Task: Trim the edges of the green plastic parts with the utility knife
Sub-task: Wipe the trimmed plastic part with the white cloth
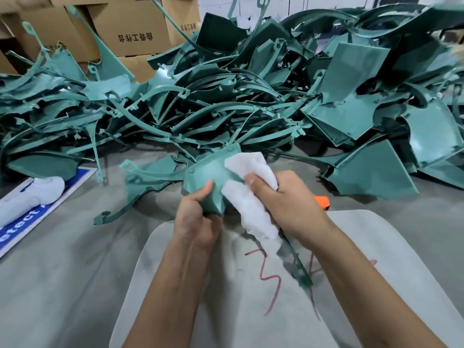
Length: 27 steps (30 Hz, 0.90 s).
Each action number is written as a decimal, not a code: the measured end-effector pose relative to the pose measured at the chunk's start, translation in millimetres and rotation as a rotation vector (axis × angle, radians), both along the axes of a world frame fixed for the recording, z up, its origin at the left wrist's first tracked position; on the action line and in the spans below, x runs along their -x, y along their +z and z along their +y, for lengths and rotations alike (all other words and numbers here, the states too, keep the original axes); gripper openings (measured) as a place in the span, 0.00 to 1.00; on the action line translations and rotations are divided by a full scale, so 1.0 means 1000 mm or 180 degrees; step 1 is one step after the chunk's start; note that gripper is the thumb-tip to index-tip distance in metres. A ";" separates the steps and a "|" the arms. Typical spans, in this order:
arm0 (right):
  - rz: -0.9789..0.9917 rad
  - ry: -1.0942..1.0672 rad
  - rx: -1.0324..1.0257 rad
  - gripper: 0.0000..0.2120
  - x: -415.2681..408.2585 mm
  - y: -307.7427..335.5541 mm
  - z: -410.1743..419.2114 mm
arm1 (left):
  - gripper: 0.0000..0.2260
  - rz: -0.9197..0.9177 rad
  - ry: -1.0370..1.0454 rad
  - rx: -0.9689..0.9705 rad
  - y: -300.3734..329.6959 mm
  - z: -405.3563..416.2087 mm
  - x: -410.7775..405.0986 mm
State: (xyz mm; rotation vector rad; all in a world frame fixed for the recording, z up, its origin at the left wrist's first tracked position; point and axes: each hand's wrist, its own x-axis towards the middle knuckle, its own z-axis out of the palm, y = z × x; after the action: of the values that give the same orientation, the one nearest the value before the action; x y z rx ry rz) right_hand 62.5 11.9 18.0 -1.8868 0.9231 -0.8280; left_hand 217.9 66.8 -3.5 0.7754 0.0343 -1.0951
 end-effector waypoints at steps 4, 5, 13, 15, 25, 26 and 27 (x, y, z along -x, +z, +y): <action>0.0171 0.0390 0.0530 0.20 0.026 -0.007 0.007 | 0.09 0.0372 0.0490 -0.0074 0.003 0.005 -0.018; 0.0207 0.0457 0.0549 0.19 0.035 -0.010 0.006 | 0.09 0.0420 0.0591 -0.0051 0.004 0.006 -0.023; 0.0037 0.0531 -0.0827 0.26 0.098 -0.012 -0.004 | 0.05 0.0691 0.0409 0.0308 0.008 0.015 -0.031; -0.0484 0.0062 -0.1044 0.27 0.094 -0.007 -0.010 | 0.06 0.0527 0.0041 0.0311 0.011 0.017 -0.023; -0.2370 -0.0992 -0.1757 0.21 0.027 -0.004 -0.025 | 0.06 0.0094 -0.0775 0.0339 0.008 0.017 -0.008; -0.2338 -0.1134 -0.1619 0.21 0.021 -0.006 -0.025 | 0.07 -0.0069 -0.0902 0.0213 0.007 0.015 -0.003; -0.2177 -0.1223 -0.1483 0.22 0.015 -0.008 -0.026 | 0.09 -0.0114 -0.1133 0.0182 0.008 0.014 0.004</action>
State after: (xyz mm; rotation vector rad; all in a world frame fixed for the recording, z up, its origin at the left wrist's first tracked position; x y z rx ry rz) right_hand 47.3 -14.6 10.1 -0.9309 0.9341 -1.2520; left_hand 214.2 80.6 4.2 0.7666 -0.1706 -1.4122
